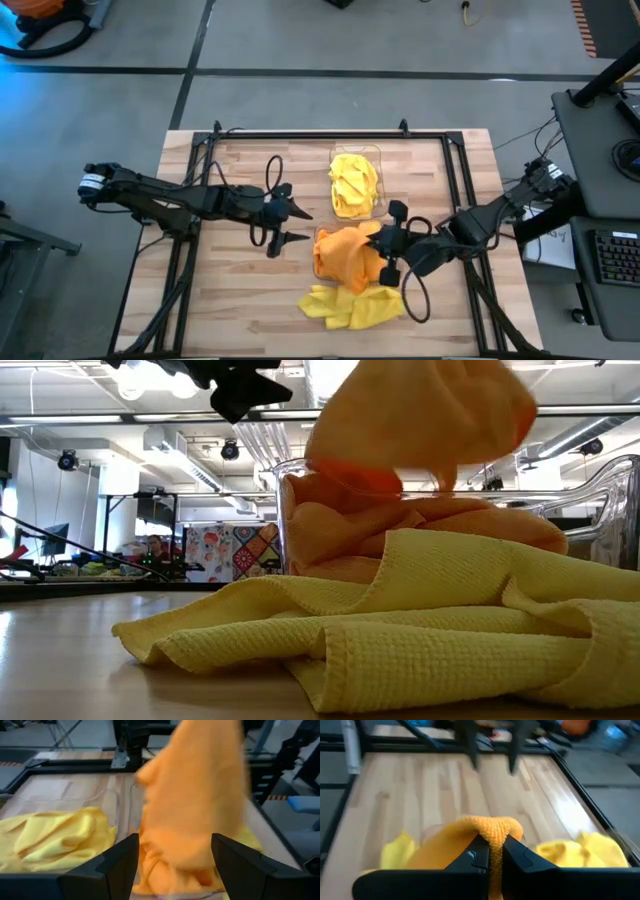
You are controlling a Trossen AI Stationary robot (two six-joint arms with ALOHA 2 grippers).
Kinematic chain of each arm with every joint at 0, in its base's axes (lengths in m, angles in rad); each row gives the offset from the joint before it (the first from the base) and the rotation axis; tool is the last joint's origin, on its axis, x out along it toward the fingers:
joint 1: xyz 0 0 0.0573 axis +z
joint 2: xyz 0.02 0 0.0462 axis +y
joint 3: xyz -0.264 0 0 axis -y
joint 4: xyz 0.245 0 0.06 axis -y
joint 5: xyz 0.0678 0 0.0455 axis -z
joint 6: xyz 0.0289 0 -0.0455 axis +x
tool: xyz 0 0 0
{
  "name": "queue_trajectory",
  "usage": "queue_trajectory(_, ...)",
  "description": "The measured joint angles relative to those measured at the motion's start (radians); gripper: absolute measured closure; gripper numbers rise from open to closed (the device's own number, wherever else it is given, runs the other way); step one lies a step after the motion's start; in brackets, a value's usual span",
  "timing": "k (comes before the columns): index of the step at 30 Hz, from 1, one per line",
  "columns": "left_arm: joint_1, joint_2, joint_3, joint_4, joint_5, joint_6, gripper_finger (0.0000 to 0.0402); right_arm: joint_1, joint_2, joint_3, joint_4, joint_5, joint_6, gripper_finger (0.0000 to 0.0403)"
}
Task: Sort microfiber towel by color & place in baskets
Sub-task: Put the orange towel into the bottom transparent bin
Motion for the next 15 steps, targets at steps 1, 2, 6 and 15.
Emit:
queue_trajectory(1,-0.001,0.006,0.000,0.014,0.013,-0.002,0.0170,0.000,0.004,0.000,-0.022,0.018,0.025,0.0390)
queue_trajectory(2,-0.002,0.012,0.000,0.025,0.025,-0.004,0.0170,0.000,0.005,0.000,-0.049,0.037,0.047,0.0390)
queue_trajectory(6,-0.006,0.048,0.000,0.054,0.035,-0.005,0.0170,0.000,0.010,-0.001,-0.164,0.072,0.135,0.0390)
queue_trajectory(15,-0.005,0.103,0.002,0.078,0.034,-0.005,0.0170,0.000,-0.001,-0.006,-0.393,0.152,0.295,0.0390)
